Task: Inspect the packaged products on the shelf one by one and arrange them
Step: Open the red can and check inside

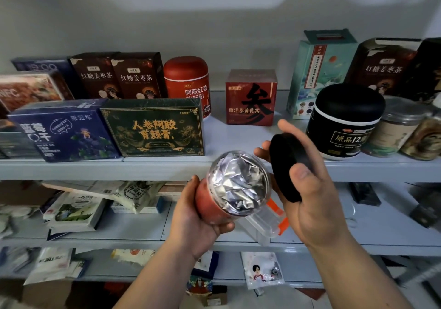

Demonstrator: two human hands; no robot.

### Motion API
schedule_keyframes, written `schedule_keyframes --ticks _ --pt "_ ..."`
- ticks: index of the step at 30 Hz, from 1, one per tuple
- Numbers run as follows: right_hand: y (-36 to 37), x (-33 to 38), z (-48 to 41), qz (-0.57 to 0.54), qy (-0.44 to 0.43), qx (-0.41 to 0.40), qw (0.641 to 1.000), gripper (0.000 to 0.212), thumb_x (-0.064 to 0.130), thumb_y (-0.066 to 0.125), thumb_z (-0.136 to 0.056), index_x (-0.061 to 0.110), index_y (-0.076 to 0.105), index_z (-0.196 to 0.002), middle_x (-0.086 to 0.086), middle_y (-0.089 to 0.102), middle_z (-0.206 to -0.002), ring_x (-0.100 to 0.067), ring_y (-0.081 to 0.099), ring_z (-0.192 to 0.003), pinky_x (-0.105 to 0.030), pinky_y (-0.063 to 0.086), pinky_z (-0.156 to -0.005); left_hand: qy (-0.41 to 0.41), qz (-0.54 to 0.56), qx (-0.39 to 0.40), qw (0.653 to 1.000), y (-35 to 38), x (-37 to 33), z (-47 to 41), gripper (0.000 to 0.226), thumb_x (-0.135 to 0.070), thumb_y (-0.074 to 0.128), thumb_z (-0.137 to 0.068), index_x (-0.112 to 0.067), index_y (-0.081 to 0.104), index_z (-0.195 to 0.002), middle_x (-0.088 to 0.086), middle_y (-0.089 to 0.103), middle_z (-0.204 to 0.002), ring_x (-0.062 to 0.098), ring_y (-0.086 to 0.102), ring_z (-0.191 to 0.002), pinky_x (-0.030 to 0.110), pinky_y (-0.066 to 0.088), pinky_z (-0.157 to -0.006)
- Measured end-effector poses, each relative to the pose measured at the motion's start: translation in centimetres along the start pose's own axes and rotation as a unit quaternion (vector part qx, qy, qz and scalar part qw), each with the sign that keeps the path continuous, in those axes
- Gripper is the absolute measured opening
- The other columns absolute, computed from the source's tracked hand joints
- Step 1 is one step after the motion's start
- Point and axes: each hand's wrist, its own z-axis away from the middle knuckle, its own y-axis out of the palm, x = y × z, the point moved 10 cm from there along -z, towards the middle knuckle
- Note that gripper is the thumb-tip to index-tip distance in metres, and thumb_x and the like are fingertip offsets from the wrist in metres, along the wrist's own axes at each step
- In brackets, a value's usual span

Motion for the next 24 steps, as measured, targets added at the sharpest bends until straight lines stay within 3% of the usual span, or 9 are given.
schedule_keyframes --ticks 3,7,11,14,16,19,24 --pt "0.8 1.0 0.7 0.133 -0.045 0.043 0.989 0.063 0.057 0.079 -0.076 0.049 0.058 -0.136 -0.006 0.057 -0.134 -0.025 0.058 -0.128 -0.040 0.054 -0.100 0.049 -0.062 0.022 0.997 0.4 -1.5 0.1 0.064 -0.060 0.044 -0.087 -0.010 0.065 -0.123 0.019 0.074 -0.100 0.031 0.072 -0.072 0.036 0.055 -0.052" --pt "1.8 2.0 1.1 0.300 -0.112 0.082 0.944 0.060 0.043 0.069 -0.074 0.057 0.051 -0.130 0.009 0.048 -0.131 -0.013 0.054 -0.123 -0.015 0.045 -0.096 0.116 -0.086 0.048 0.988 1.7 -3.7 1.2 0.057 -0.057 0.046 -0.087 -0.021 0.063 -0.129 0.016 0.071 -0.118 0.032 0.073 -0.087 0.042 0.057 -0.062" --pt "1.6 2.4 1.0 0.348 -0.152 0.079 0.922 0.053 0.044 0.069 -0.076 0.048 0.052 -0.126 0.000 0.046 -0.132 -0.010 0.053 -0.123 -0.010 0.042 -0.097 0.159 -0.098 0.053 0.981 2.7 -5.2 2.0 0.040 -0.051 0.050 -0.096 -0.024 0.066 -0.121 0.015 0.071 -0.118 0.034 0.073 -0.096 0.056 0.059 -0.069" --pt "1.1 2.4 0.9 0.349 -0.157 0.075 0.921 0.055 0.045 0.069 -0.075 0.041 0.052 -0.127 -0.005 0.046 -0.132 -0.011 0.053 -0.123 -0.010 0.043 -0.096 0.186 -0.127 0.052 0.973 2.8 -6.3 2.4 0.044 -0.050 0.045 -0.094 -0.024 0.065 -0.123 0.015 0.069 -0.122 0.036 0.070 -0.102 0.076 0.045 -0.087" --pt "1.2 2.3 0.9 0.362 -0.161 0.083 0.914 0.059 0.045 0.069 -0.076 0.037 0.052 -0.131 -0.006 0.047 -0.134 -0.011 0.052 -0.126 -0.011 0.042 -0.097 0.191 -0.141 0.056 0.970 2.9 -6.7 2.5 0.046 -0.050 0.044 -0.092 -0.024 0.064 -0.124 0.015 0.069 -0.122 0.036 0.068 -0.103 0.073 0.048 -0.087" --pt "1.4 2.2 1.0 0.371 -0.167 0.093 0.909 0.060 0.046 0.069 -0.077 0.032 0.051 -0.133 -0.007 0.049 -0.138 -0.009 0.050 -0.130 -0.012 0.041 -0.101 0.198 -0.158 0.059 0.966 2.9 -7.1 2.6 0.046 -0.050 0.046 -0.091 -0.025 0.065 -0.124 0.015 0.068 -0.121 0.035 0.068 -0.103 0.056 0.054 -0.083" --pt "1.5 2.0 0.8 0.379 -0.180 0.105 0.901 0.061 0.068 0.059 -0.088 0.029 0.050 -0.134 -0.008 0.051 -0.136 -0.010 0.050 -0.132 -0.015 0.041 -0.104 0.199 -0.177 0.063 0.962 3.0 -7.3 2.6 0.046 -0.050 0.044 -0.092 -0.026 0.066 -0.125 0.013 0.068 -0.121 0.034 0.068 -0.103 0.054 0.055 -0.080"
